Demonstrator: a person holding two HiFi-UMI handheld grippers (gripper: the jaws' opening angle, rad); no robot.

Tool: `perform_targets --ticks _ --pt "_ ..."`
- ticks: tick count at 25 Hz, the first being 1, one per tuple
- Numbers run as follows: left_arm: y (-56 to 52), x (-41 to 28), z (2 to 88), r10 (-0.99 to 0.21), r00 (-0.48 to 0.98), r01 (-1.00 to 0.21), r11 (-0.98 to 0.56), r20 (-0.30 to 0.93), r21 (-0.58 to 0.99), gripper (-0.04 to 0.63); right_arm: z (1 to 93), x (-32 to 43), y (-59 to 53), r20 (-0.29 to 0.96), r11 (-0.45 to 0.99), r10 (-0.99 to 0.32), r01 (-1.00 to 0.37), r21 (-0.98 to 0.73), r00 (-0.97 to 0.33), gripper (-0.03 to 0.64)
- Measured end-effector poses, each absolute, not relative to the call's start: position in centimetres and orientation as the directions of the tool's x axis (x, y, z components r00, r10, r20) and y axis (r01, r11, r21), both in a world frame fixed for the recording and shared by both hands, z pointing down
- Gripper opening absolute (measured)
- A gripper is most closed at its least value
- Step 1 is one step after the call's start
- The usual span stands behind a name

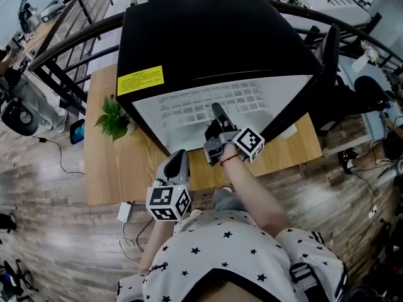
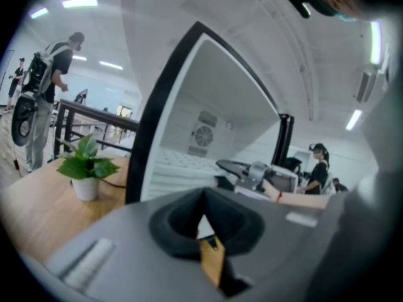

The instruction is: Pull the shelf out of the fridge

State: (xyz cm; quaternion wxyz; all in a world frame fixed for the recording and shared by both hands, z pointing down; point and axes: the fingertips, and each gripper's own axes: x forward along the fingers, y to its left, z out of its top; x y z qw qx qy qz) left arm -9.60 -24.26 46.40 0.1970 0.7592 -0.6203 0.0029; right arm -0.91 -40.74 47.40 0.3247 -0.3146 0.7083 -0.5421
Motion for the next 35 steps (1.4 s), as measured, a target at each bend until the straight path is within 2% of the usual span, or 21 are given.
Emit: perform_targets --ticks 4,22,35 --pt "-24.4 -9.9 46.5 -0.943 0.221 -0.944 -0.142 0.248 0.299 0.008 47.4 -0.8 -41.2 -0.104 0.200 -0.823 -0.113 -0.973 -0.559 0.056" --pt "-23.1 -10.3 46.5 -0.946 0.209 -0.946 -0.133 0.246 0.294 0.008 47.8 -0.6 -40.9 -0.052 0.101 -0.854 -0.067 -0.993 -0.517 0.041" --pt "-21.5 -10.0 45.9 -0.943 0.227 -0.943 -0.151 0.241 0.296 0.008 47.6 -0.2 -39.3 -0.046 0.090 -0.864 -0.063 -0.994 -0.501 0.040"
